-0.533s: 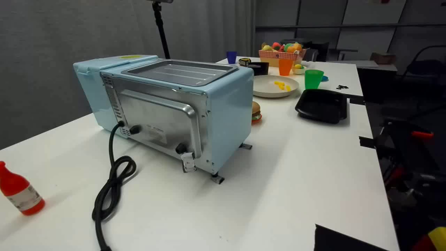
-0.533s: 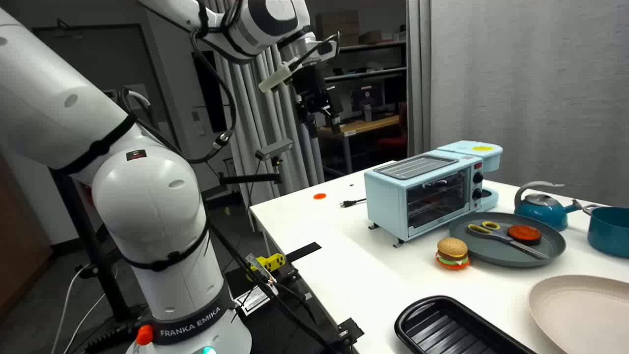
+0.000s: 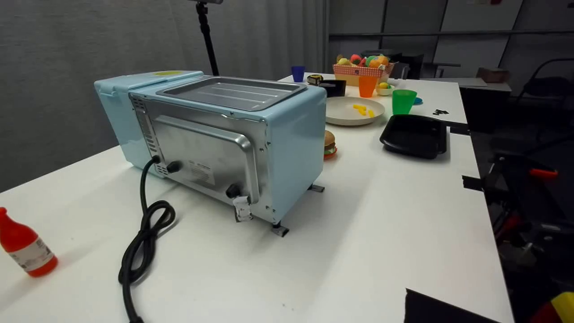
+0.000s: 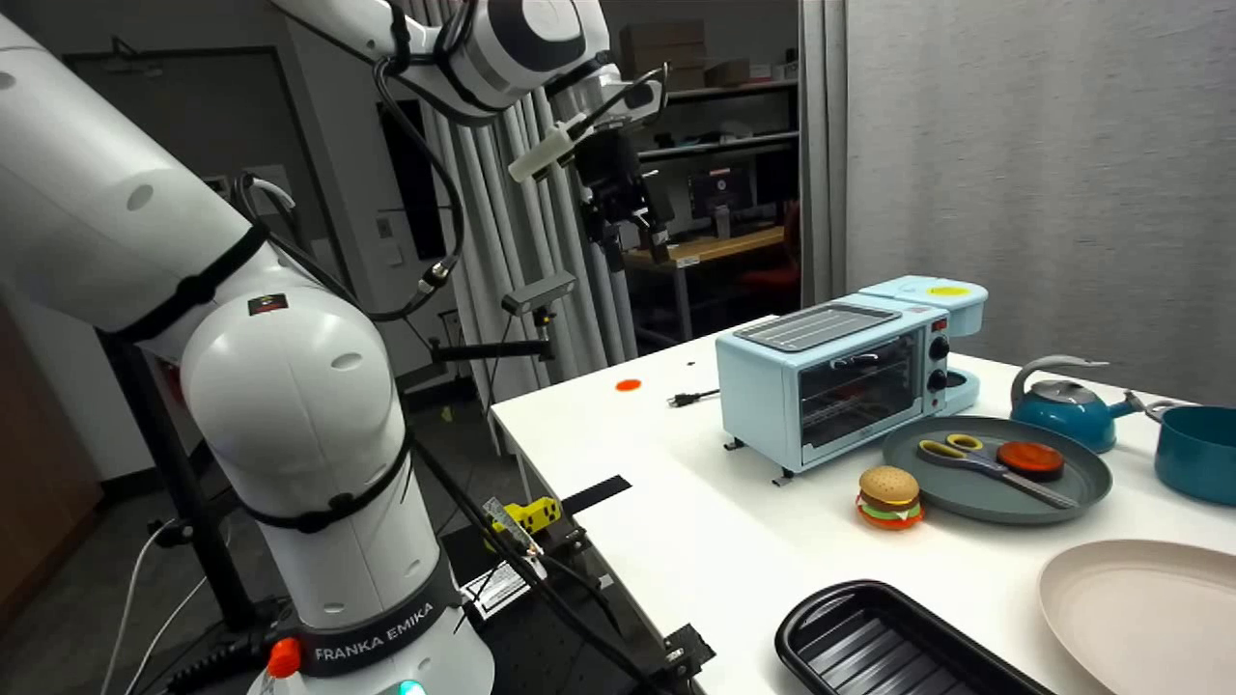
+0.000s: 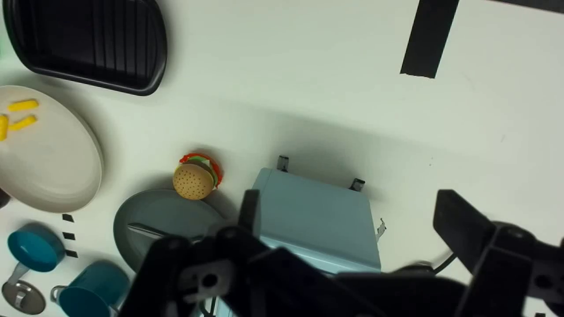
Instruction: Put two of the yellow objects on the plate into the green cup
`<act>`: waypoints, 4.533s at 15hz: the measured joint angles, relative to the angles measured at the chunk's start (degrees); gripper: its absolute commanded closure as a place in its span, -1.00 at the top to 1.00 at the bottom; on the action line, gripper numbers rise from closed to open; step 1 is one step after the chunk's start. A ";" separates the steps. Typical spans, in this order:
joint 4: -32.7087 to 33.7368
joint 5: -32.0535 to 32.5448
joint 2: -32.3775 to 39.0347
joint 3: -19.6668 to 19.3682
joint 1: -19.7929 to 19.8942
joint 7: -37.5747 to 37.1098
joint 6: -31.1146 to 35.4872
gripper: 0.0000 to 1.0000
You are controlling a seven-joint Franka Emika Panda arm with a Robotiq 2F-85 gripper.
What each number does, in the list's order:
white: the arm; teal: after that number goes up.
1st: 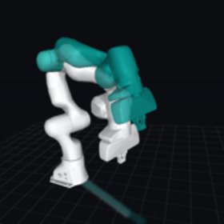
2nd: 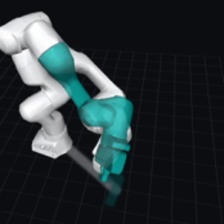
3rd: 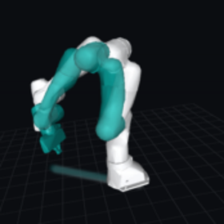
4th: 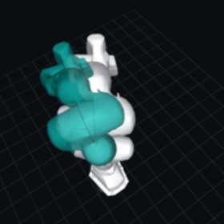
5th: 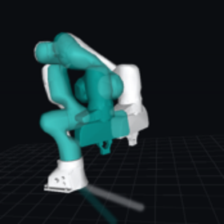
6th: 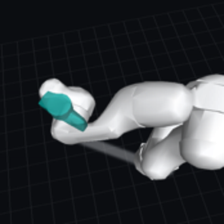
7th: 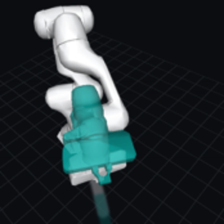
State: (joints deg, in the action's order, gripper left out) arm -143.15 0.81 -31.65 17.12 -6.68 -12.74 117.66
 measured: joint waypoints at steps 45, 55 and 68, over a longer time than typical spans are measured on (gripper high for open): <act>55.33 14.64 57.28 -21.04 9.11 -4.25 -10.64 1.00; 64.03 14.38 63.20 -22.38 9.10 -4.23 -14.59 1.00; 61.36 14.47 63.89 -27.34 11.31 -4.25 -12.84 1.00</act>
State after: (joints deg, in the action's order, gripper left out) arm -81.79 15.27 32.24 -10.22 4.63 -17.00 104.81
